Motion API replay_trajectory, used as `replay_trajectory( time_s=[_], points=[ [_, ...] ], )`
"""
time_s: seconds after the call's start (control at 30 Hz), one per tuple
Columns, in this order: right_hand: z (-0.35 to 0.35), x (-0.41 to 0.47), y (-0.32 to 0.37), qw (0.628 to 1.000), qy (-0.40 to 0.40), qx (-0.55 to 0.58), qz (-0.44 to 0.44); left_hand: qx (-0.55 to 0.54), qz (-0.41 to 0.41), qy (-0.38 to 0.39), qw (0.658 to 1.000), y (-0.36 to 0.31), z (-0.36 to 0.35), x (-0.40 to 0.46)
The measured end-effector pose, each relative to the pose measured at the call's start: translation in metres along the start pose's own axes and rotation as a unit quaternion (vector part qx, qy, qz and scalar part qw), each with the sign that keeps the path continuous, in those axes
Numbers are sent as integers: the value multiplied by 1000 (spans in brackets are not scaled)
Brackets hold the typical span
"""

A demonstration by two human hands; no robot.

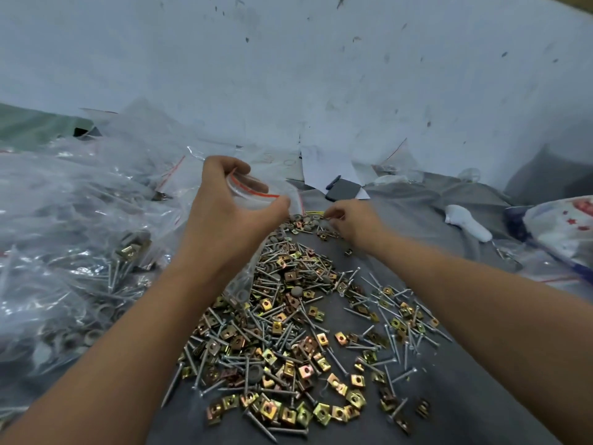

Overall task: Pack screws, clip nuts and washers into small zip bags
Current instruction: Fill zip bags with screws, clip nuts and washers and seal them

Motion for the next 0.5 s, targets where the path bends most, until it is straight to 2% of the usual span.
replay_trajectory(
  time_s=[0.13, 0.27, 0.5],
  points=[
    [-9, 20, 6, 990, 100, -94, 36, -3, 6, 1, 1000, 2, 2, 2],
    [-6, 25, 14, 981, 105, -153, 63, -3, 12, 4, 1000, 2, 3, 4],
    [-4, 8, 12, 981, 109, -145, 68, -4, 16, 10, 1000, 0, 4, 1]
  ],
)
Point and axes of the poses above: each hand's wrist, its own x-axis towards the middle knuckle, its own z-axis out of the back of the hand, y = z × x, the point moved 2 cm from there along x, towards the middle knuckle, and after that the axes turned 12 degrees about z, right-handed, at the moved point
